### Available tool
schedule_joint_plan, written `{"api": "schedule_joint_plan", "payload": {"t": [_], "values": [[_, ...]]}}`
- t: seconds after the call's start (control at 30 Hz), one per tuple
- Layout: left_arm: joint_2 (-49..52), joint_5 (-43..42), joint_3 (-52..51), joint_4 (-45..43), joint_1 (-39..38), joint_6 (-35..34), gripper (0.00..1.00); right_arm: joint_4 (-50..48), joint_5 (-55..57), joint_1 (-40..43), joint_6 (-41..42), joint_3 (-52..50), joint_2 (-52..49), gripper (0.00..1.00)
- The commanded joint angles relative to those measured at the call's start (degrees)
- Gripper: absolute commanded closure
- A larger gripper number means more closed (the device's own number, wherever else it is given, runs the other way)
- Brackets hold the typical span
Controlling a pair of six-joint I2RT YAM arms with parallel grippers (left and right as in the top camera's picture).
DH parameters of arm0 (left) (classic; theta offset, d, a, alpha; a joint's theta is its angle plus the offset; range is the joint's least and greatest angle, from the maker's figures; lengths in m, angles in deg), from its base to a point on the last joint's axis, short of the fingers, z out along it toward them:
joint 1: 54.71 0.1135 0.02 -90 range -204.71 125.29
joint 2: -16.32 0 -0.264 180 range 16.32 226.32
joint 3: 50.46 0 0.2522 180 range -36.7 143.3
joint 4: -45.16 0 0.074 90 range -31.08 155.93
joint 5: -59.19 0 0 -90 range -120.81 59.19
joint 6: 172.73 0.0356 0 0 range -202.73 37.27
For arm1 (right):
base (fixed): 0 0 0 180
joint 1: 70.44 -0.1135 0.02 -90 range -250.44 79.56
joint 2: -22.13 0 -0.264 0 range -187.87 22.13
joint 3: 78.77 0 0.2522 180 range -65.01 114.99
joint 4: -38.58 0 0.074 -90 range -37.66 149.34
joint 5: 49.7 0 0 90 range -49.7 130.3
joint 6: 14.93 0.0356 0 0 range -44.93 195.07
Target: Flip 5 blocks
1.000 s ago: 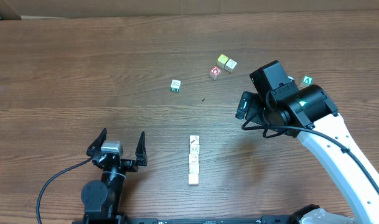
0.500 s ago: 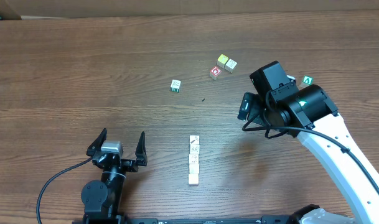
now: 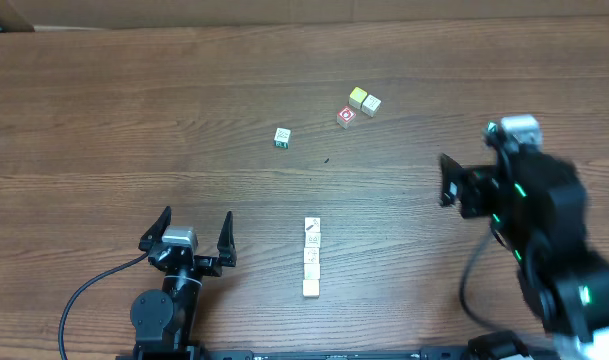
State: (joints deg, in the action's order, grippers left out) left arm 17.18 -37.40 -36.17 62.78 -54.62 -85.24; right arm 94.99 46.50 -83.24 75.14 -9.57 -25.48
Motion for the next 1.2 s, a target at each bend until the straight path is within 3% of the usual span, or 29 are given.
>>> {"api": "schedule_joint_plan", "payload": {"t": [0.0,0.2,0.3,0.63,1.17], "values": [[-0.7,0.6,-0.3,0.2,0.3,1.4,0.01,-6.1,-9.0,4.8,-7.8,-12.5,13.4,0.00],[-0.7,0.6,-0.3,0.2,0.3,1.4,0.00,-12.5,-10.2,7.8,-7.8,-31.5,39.4,0.00],[-0.7,0.6,-0.3,0.2,0.3,1.4,0.00,-13.8,-12.7,9.7,-7.8,-37.9,47.8,0.00],[-0.7,0.6,-0.3,0.2,0.3,1.4,0.00,-22.6,-17.5,11.3,-7.6,-49.3,47.5,0.00],[-0.7,0.6,-0.3,0.2,0.3,1.4,0.01,-23.6,-16.6,11.3,-7.6,-49.6,47.5,0.00]]}}
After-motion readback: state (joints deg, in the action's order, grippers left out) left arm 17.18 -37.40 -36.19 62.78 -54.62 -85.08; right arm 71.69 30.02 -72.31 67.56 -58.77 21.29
